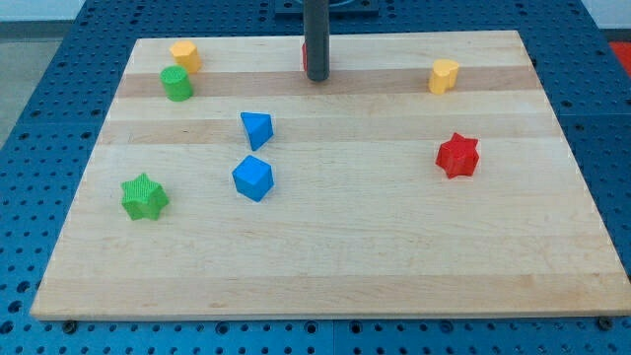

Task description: Move arm towards bottom center

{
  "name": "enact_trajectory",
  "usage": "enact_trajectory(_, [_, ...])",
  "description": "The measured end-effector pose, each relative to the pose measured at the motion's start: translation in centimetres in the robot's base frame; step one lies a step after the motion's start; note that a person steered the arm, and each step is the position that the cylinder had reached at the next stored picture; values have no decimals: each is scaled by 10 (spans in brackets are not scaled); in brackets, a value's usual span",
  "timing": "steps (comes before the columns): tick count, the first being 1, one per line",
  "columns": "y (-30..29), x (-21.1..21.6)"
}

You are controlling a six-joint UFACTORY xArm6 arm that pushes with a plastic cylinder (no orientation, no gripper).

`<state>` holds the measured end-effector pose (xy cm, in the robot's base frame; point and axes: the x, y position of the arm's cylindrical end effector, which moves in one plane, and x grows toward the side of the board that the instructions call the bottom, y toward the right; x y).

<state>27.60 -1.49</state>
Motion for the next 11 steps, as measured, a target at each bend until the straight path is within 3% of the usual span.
enact_trajectory(3, [0,-1])
enact_trajectory(4, [0,28])
enact_trajectory(6, [0,173])
enact_trajectory(8, [0,187])
enact_trajectory(9, [0,226])
enact_trajectory(11, [-11,232])
